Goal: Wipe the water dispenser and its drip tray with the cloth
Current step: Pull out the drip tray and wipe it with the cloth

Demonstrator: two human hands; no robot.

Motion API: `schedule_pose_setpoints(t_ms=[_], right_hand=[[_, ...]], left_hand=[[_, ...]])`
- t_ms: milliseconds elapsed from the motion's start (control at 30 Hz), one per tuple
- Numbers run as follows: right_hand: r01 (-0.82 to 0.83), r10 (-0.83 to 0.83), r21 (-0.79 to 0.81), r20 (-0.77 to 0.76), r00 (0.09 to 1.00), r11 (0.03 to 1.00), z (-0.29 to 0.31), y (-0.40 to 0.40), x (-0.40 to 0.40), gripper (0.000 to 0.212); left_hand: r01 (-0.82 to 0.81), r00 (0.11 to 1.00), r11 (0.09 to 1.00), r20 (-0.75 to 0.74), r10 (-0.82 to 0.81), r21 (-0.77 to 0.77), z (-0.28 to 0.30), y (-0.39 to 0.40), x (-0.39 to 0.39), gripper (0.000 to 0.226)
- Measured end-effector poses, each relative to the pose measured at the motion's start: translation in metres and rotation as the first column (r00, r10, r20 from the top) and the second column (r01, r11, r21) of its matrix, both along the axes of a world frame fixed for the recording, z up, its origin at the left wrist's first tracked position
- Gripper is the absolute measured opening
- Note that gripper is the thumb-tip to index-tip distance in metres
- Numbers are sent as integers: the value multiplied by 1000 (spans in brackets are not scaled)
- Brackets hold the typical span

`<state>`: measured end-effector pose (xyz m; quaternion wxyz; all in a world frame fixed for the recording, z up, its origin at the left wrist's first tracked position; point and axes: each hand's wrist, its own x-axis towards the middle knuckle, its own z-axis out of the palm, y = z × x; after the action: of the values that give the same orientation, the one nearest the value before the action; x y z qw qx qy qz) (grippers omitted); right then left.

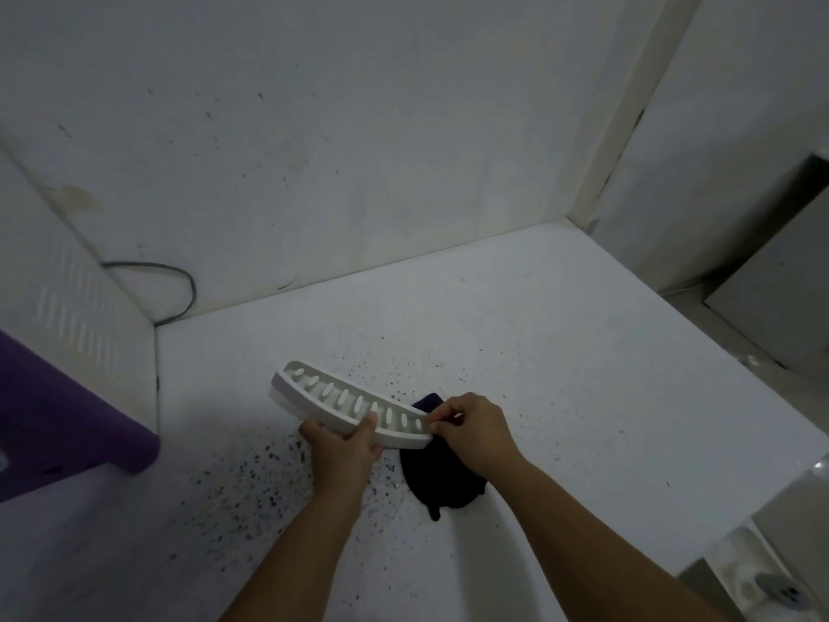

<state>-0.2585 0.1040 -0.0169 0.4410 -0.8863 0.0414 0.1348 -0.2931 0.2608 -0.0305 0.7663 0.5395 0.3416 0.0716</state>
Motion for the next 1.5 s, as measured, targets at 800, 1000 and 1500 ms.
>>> schedule_pose_setpoints(t_ms=[800, 1000, 1500], right_hand=[[152, -153, 21, 51, 987, 988, -5, 13, 7, 12], [-96, 129, -249, 124, 984, 964, -10, 12, -11, 8], [-182, 225, -304, 112, 968, 935, -11, 11, -4, 17]], left_hand=[[51, 999, 998, -8, -50, 43, -13, 4, -1, 54], [23, 999, 999, -26, -22, 49, -18, 4, 0, 55], [48, 999, 998, -18, -47, 46, -23, 7, 1, 52]])
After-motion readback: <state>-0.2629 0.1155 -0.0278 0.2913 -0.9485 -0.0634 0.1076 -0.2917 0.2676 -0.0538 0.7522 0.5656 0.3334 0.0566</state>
